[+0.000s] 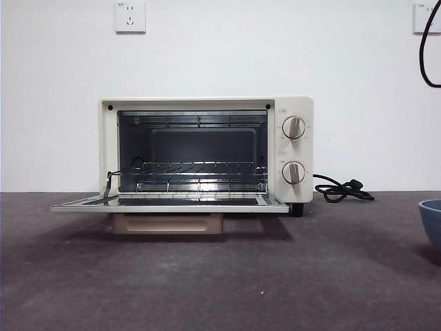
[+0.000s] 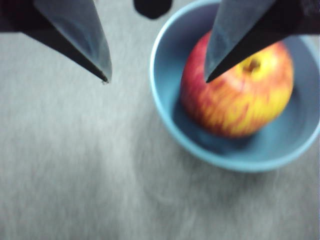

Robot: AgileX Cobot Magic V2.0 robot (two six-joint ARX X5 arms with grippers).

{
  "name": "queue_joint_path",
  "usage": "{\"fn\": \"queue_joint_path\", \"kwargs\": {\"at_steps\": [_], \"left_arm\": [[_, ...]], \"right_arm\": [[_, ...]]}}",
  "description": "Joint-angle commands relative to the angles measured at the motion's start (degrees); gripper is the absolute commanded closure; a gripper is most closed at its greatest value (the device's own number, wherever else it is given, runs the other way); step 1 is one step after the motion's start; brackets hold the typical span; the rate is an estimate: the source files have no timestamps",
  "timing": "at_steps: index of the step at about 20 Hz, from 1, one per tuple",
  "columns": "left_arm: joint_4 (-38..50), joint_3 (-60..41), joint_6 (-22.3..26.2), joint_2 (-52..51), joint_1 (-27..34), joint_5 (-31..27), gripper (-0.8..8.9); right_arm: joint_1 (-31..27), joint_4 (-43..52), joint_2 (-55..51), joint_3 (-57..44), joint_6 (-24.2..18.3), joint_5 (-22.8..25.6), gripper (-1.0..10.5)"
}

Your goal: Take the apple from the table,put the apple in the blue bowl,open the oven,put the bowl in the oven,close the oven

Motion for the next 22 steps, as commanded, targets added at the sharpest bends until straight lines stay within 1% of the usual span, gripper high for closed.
{"fn": "queue_joint_path", "kwargs": {"at_steps": [1,2,5,7,8,9,11,14,15,16,17,19,22], "left_arm": [[-0.4,-0.2,0.2,-0.1,-0.2,0.0,8.19],[-0.4,-0.2,0.2,-0.1,-0.2,0.1,8.19],[-0.5,-0.1,0.2,-0.2,-0.2,0.0,8.19],[-0.5,-0.2,0.2,-0.3,-0.2,0.0,8.19],[-0.5,-0.2,0.2,-0.3,-0.2,0.0,8.19],[-0.5,-0.2,0.2,-0.3,-0.2,0.1,8.19],[-0.8,-0.2,0.2,-0.3,-0.2,0.1,8.19],[-2.0,-0.2,0.2,-0.3,-0.2,0.1,8.19],[-2.0,-0.2,0.2,-0.3,-0.2,0.1,8.19],[-2.0,-0.1,0.2,-0.4,-0.2,0.1,8.19],[-2.1,-0.1,0.2,-0.4,-0.2,0.1,8.19],[-2.5,-0.1,0.2,-0.4,-0.2,0.0,8.19],[-3.5,-0.1,0.2,-0.6,-0.2,0.0,8.19]], "right_arm": [[-0.2,0.1,1.5,-0.6,0.1,2.6,6.4],[-0.5,0.1,2.2,-0.6,-0.3,3.3,6.4],[-0.8,0.3,4.3,-0.6,-1.0,3.7,7.4],[-0.8,1.4,5.9,-0.7,-1.0,3.0,7.4],[-0.8,1.6,6.8,-0.7,-1.0,2.4,7.7],[-0.8,1.6,7.8,-0.7,-1.0,1.4,8.5],[-0.8,1.7,8.7,-0.7,-1.3,1.3,9.7],[-0.6,1.0,8.0,-0.7,-1.1,-0.4,9.6],[-0.2,0.8,7.4,-0.7,-0.7,-1.8,9.6],[0.7,0.5,6.5,-0.6,0.7,-3.0,9.6],[1.8,0.0,5.7,-0.3,2.3,-3.1,9.6],[5.0,-1.3,5.3,0.8,3.6,-3.1,9.6],[11.4,-1.1,5.3,4.1,7.6,-3.1,9.6]]}}
